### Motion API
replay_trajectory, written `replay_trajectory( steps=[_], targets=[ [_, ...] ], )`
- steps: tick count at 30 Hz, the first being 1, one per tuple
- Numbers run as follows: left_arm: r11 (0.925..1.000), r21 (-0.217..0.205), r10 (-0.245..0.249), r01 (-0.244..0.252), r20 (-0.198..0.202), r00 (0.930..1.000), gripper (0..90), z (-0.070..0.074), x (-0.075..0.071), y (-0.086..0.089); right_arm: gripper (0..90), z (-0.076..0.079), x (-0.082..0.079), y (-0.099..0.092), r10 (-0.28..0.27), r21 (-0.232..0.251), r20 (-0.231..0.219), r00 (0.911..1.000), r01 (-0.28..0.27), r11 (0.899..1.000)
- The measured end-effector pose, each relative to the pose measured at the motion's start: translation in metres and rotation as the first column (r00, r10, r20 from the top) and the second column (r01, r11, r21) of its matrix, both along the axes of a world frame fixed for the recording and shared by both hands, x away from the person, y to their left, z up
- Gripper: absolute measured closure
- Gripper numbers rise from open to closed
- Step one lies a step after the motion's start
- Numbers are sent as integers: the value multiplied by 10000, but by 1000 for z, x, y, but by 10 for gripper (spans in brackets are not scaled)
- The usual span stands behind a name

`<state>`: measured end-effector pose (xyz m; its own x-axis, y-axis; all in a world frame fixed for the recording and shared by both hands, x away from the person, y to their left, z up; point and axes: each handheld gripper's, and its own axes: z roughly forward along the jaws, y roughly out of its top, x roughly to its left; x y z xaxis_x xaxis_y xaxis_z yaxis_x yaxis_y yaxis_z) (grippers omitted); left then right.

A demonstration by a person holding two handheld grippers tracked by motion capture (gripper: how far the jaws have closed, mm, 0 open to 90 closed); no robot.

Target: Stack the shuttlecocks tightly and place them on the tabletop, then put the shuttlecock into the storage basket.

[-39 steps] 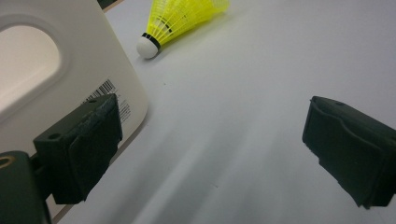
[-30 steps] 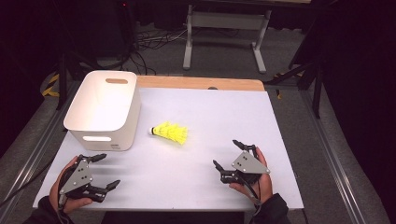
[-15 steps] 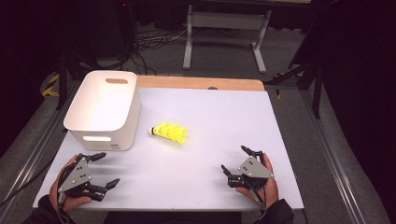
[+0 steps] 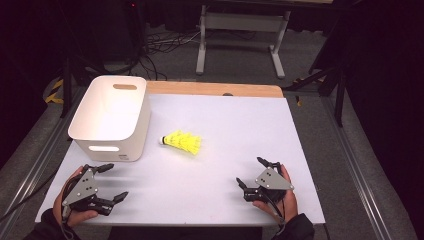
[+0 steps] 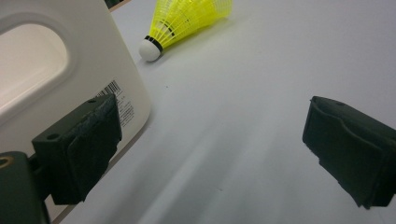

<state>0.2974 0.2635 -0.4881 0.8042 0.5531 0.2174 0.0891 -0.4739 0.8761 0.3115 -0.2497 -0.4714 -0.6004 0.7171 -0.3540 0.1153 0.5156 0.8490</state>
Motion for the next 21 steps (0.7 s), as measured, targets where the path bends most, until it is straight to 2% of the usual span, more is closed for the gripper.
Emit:
replay_trajectory(
  steps=[8,10,17,21],
  targets=[
    [10000,27,-60,60,-42,10000,53,-1,0,-2,90,1,1,2,75,131,-130,9999,-73,9999],
    [10000,51,-46,46,-8,10000,53,0,1,-1,90,1,4,3,144,275,-248,9996,-137,9995],
    [9999,126,-57,57,-5,10000,53,-1,0,-3,87,0,8,8,266,304,-481,9985,-252,9992],
    [9999,111,-52,52,-21,10000,53,-1,0,-4,87,2,13,17,510,368,-658,9965,-486,9981]
  ],
)
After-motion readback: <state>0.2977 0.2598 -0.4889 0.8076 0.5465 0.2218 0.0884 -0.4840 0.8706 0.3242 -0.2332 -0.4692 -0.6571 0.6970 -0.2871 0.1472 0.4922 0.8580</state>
